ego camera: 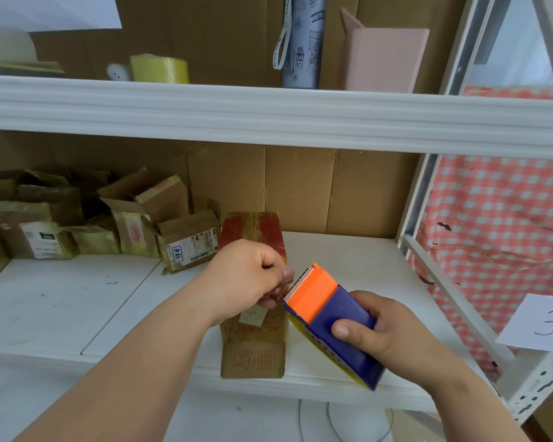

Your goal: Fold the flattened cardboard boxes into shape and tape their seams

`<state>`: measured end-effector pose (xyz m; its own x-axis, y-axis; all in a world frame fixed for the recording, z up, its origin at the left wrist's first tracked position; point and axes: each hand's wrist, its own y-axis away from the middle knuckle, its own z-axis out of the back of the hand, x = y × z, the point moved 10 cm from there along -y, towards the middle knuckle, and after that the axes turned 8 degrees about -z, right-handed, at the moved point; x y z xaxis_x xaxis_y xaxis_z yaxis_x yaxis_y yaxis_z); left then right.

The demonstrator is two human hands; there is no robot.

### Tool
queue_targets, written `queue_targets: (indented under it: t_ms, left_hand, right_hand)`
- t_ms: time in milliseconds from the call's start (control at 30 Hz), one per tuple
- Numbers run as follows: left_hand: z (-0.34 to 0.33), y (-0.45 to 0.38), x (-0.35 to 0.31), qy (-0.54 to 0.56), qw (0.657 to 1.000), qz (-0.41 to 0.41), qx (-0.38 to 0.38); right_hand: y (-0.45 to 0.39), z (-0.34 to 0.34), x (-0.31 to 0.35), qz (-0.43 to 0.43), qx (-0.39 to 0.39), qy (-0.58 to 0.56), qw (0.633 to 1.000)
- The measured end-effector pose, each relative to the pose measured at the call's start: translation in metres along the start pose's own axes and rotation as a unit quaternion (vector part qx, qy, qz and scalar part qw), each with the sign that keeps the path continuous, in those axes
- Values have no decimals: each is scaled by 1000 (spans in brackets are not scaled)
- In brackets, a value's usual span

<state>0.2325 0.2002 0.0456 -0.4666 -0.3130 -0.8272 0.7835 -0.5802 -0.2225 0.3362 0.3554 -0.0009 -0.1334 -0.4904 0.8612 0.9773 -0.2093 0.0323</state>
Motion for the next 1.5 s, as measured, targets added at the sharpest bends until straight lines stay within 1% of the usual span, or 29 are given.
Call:
queue_targets:
  t_ms: [167, 300, 400, 500, 733, 867, 1000, 1133, 1267, 1500]
  left_hand:
    - [14, 3, -5, 19, 1000, -8, -18]
    - [62, -2, -10, 46, 997, 1, -64]
    - [88, -2, -2, 47, 997, 17, -62]
    - [97, 1, 16, 48, 995, 33, -78]
    - [101, 10, 59, 86, 986, 74, -123]
    - [108, 13, 78, 115, 976, 90, -160]
    - [112, 11, 91, 129, 971, 99, -174]
    - [116, 6, 96, 106, 971, 95, -191]
    - [113, 5, 110, 129, 963, 112, -208]
    - [96, 9, 137, 192, 946, 171, -195]
  right_hand:
    - [-2, 3, -3, 2, -2, 12, 1000]
    - [-1, 11, -23, -29, -7, 41, 999]
    - [-2, 19, -37, -53, -16, 60, 997]
    - [-7, 23, -34, -48, -12, 73, 996]
    - [-28, 43, -12, -38, -28, 127, 991]
    - [-41, 47, 6, -22, -20, 161, 987]
    - [-56, 47, 18, -27, 4, 245, 969]
    - [-73, 47, 30, -15, 8, 315, 949]
    - [-88, 49, 33, -39, 22, 330, 943]
    - [-108, 46, 27, -87, 41, 318, 943]
